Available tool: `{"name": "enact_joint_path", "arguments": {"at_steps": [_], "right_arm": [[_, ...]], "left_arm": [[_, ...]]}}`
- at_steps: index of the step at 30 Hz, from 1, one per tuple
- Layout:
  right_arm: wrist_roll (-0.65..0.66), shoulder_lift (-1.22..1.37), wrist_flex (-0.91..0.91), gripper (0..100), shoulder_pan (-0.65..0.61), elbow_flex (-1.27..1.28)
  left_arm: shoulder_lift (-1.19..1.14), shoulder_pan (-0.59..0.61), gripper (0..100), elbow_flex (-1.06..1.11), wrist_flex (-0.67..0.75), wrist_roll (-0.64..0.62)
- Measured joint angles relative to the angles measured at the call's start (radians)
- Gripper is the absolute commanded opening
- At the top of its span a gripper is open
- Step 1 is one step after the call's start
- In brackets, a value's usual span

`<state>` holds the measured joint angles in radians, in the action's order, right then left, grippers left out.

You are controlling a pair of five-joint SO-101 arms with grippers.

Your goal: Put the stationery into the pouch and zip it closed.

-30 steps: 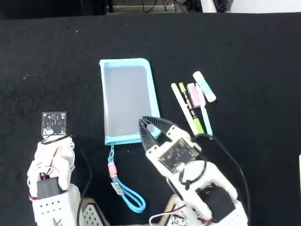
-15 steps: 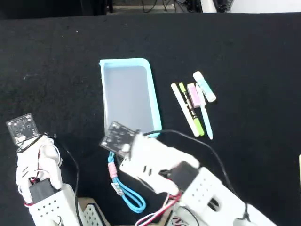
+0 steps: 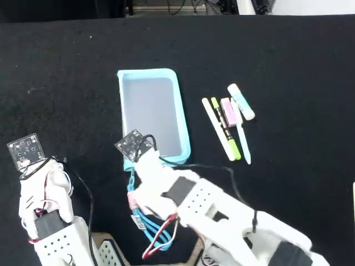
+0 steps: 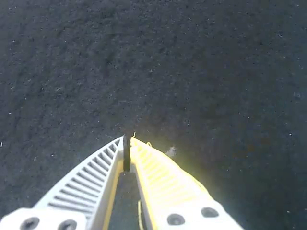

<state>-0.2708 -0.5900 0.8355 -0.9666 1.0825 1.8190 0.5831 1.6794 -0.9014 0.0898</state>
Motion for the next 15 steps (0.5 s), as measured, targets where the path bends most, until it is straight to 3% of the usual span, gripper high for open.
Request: {"name": "enact_joint_path", "arguments": {"at_steps": [5,15], "right_arm": [[-0.092,0.061,-0.015,24.7,-0.110,-0.017],[-0.103,0.284,-0.219,24.1,-0.115,-0.017]], "left_arm": [[0.000,0.000,3,0.000,0.000,0.000],[0.000,0.000,3,0.000,0.000,0.000]]}}
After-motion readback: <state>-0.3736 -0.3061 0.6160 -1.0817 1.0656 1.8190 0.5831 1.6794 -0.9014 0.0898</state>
